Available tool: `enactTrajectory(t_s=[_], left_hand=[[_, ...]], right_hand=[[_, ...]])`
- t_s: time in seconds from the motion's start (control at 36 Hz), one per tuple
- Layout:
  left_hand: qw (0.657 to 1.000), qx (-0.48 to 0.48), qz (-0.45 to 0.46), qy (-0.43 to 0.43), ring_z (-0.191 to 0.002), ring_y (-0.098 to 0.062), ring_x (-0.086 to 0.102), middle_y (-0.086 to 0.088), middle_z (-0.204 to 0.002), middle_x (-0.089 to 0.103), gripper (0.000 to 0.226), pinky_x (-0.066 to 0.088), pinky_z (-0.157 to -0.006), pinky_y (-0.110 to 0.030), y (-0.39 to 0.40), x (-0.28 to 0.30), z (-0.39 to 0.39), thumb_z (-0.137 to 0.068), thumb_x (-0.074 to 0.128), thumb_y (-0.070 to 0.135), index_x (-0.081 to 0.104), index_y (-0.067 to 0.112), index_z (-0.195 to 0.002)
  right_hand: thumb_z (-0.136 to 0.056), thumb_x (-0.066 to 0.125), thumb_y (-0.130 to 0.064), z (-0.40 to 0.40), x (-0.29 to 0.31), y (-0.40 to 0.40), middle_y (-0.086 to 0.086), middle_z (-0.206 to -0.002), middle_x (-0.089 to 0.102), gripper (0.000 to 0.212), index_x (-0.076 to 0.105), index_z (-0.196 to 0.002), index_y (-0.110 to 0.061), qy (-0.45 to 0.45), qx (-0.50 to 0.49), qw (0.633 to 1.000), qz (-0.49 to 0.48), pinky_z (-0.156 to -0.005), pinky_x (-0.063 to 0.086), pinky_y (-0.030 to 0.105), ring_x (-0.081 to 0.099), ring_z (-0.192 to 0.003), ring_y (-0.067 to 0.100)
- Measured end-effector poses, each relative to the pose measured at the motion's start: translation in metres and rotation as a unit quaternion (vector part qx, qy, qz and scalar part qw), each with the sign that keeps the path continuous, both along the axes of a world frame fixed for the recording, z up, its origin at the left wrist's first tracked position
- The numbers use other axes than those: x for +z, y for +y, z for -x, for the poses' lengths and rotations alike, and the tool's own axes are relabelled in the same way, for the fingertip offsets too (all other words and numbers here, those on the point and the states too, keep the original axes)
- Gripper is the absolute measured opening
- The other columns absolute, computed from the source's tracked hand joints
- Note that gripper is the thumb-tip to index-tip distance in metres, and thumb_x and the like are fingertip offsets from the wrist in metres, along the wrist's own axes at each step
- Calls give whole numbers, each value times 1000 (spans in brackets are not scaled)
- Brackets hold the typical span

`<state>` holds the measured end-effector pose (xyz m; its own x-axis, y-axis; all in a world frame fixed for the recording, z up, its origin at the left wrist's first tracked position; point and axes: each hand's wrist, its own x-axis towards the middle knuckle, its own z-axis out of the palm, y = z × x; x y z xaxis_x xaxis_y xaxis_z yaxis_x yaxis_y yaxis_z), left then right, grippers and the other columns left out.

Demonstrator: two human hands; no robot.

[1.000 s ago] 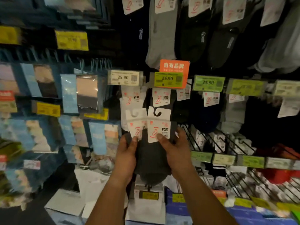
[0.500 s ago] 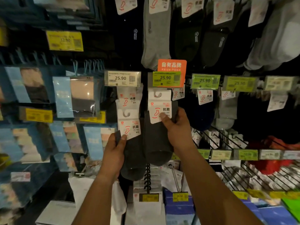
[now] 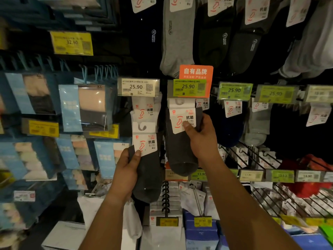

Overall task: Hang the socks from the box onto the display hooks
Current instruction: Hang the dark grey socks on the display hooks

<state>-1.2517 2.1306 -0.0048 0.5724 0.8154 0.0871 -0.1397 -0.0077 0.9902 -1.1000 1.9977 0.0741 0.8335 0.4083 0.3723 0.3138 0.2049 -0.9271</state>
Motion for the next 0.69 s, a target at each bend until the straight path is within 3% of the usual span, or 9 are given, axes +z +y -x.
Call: enactTrajectory(t_s=[0.17, 0.31, 0.44, 0.58, 0.69], left_hand=[[1000, 2, 2, -1, -115, -16, 66, 5, -120, 72, 21, 50, -106, -47, -3, 2, -1, -103, 54, 30, 62, 24, -122], [1000, -6, 3, -12, -108, -5, 66, 10, -116, 71, 22, 52, -99, -34, -8, 4, -4, -104, 52, 26, 61, 23, -124], [1000, -19, 10, -14, -105, -3, 68, 10, -114, 72, 21, 53, -84, -22, -13, 4, -7, -103, 52, 24, 61, 25, -122], [1000, -24, 5, -7, -109, -7, 67, 7, -117, 72, 23, 54, -82, -20, -12, 1, -9, -103, 53, 26, 60, 24, -124], [1000, -25, 12, -7, -106, -6, 69, 8, -115, 73, 22, 55, -81, -19, -12, -1, -10, -103, 53, 26, 61, 24, -124]], right_hand=[[-94, 67, -17, -2, -5, -4, -14, -115, 67, 37, 52, -125, -29, 2, 8, 1000, -7, -93, 54, 32, 64, -110, 7], [-94, 66, -19, 1, -1, -9, -22, -112, 65, 38, 49, -124, -35, -29, 11, 1000, -1, -88, 52, 23, 62, -109, 1], [-93, 68, -18, -1, 12, -4, -8, -115, 69, 30, 56, -120, -24, -3, -4, 1000, -11, -95, 55, 40, 66, -108, 11], [-92, 69, -23, -4, 24, -3, -7, -114, 69, 29, 58, -118, -22, -9, -9, 1000, 8, -92, 56, 36, 66, -105, 10], [-91, 71, -25, -20, 24, 11, -4, -110, 70, 27, 60, -115, -21, 31, -7, 999, 38, -93, 56, 45, 67, -104, 17]])
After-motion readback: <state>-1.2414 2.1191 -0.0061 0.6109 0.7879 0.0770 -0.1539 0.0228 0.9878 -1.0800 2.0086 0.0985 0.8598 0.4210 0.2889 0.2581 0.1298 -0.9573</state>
